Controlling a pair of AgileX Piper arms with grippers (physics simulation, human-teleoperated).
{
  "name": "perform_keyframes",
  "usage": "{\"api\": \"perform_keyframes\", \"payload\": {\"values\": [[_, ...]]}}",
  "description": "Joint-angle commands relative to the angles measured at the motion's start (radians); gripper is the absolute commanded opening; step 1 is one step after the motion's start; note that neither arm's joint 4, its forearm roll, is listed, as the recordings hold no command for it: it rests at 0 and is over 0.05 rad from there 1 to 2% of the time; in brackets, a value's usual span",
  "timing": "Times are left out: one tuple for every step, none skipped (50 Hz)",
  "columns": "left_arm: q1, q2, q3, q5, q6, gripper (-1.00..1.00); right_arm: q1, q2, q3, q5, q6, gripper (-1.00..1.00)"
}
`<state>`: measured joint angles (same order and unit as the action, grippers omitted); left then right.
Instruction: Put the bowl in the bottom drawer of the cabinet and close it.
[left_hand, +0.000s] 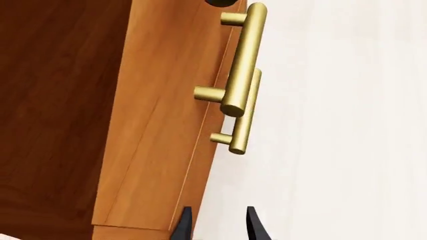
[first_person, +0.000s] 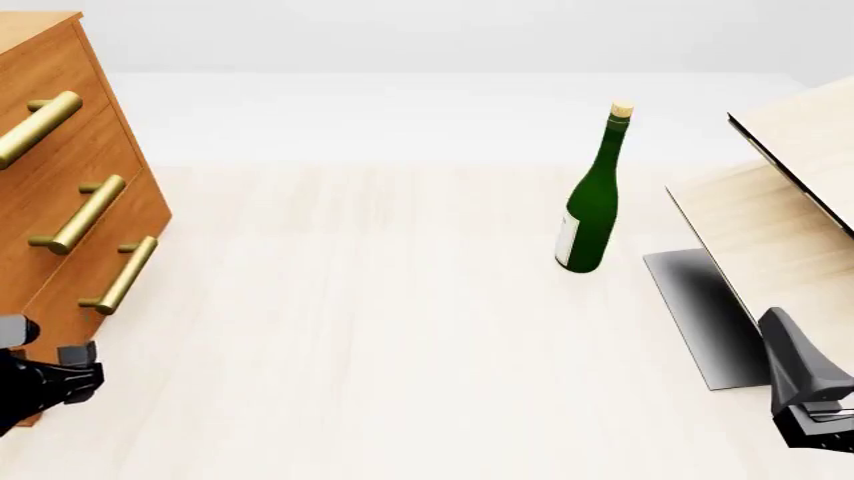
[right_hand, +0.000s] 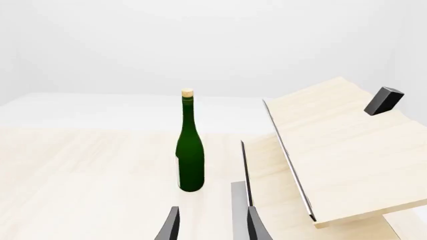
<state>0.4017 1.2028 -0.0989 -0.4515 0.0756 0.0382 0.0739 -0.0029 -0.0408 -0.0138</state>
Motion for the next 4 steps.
{"api": "perform_keyframes", "payload": {"values": [[0.074, -0.042, -0.031, 0.004, 0.087, 1.00, 0.000, 0.000, 0.000, 0.000, 0.000, 1.00], [0.082, -0.066, -0.023, 0.004, 0.099, 1.00, 0.000, 0.000, 0.000, 0.000, 0.000, 1.00], [0.078, -0.058, -0.028, 0.007, 0.091, 1.00, 0.000, 0.000, 0.000, 0.000, 0.000, 1.00], [0.075, -0.049, -0.031, 0.008, 0.088, 1.00, 0.000, 0.000, 0.000, 0.000, 0.000, 1.00]]}}
